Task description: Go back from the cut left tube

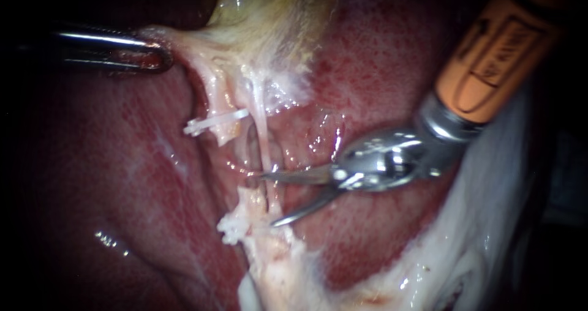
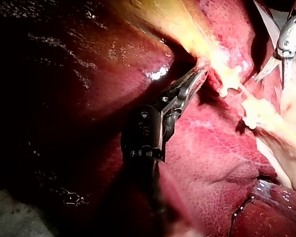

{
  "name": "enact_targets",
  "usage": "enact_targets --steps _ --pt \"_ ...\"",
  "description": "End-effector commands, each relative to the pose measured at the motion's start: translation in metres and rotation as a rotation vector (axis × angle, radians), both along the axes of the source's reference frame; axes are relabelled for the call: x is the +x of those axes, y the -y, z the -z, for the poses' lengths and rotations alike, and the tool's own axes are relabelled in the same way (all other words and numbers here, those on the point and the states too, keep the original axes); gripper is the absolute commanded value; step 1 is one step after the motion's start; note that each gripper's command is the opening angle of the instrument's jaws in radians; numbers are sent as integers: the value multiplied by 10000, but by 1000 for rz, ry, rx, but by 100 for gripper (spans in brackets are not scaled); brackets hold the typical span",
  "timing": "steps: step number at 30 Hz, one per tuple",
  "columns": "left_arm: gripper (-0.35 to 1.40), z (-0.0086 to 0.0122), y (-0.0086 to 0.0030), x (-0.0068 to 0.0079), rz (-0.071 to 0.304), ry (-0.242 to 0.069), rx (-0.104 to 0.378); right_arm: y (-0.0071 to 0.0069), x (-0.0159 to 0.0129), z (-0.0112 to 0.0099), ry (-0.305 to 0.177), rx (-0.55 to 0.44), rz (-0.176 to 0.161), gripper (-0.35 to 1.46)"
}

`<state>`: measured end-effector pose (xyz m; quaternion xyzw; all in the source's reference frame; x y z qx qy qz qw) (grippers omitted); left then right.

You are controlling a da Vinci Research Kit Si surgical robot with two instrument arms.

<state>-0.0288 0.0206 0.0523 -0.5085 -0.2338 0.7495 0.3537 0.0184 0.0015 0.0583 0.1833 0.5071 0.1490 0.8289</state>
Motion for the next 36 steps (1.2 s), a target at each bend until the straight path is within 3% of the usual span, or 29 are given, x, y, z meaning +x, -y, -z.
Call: enact_targets --steps 1,7,10,13,18,27,36 --pt "-35 0 0 0 0 0 0 -1 -11 4 9 -19 -6 143" --pt "-35 -1 1 0 0 0 0 -22 -65 18 96 -106 -56 145" --pt "-35 -1 1 -1 0 0 0 -29 -75 19 138 -114 -55 145" --pt "-35 -2 1 -1 1 -1 -1 -28 -79 19 164 -100 -56 145" --pt "-35 -12 5 -7 3 -4 -7 -26 -81 20 147 -74 -32 145" --pt "-35 -48 18 -31 -16 -13 -10 -26 -84 21 146 -74 -31 145" --pt "-35 -49 18 -32 -18 -14 -4 -26 -83 21 139 -68 -23 145"
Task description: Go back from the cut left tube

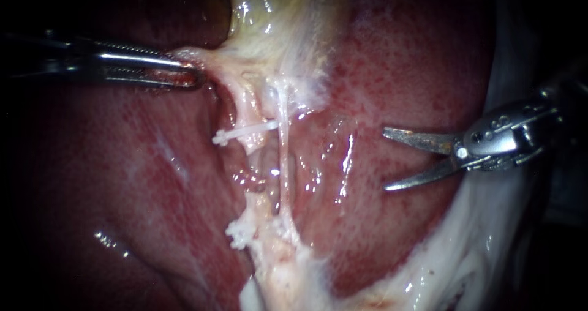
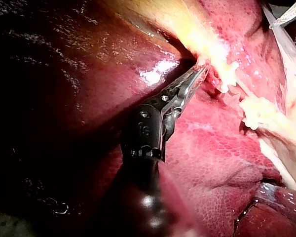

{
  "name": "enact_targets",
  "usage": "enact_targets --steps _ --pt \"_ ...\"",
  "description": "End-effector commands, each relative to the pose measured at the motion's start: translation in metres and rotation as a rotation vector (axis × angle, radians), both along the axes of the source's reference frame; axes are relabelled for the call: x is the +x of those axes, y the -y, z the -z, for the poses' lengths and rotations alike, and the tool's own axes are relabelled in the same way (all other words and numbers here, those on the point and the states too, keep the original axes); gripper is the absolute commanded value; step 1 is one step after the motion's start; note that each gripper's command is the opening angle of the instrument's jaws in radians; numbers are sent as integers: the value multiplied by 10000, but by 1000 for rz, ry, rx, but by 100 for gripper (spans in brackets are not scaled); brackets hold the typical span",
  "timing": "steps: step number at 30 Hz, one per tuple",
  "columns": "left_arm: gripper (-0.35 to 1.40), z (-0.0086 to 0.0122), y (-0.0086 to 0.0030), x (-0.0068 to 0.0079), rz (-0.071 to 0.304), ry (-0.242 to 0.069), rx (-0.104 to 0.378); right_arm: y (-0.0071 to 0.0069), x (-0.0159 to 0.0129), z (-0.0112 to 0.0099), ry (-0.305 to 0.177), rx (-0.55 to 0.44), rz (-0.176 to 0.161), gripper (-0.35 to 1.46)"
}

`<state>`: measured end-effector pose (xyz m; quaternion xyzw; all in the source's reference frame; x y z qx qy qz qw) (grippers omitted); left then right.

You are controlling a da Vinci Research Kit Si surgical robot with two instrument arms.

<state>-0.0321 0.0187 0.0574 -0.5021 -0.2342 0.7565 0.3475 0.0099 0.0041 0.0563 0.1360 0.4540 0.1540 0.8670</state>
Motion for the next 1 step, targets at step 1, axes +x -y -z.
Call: enact_targets --steps 1 --pt "-35 2 -1 1 0 0 1 0 5 1 -11 10 11 143"
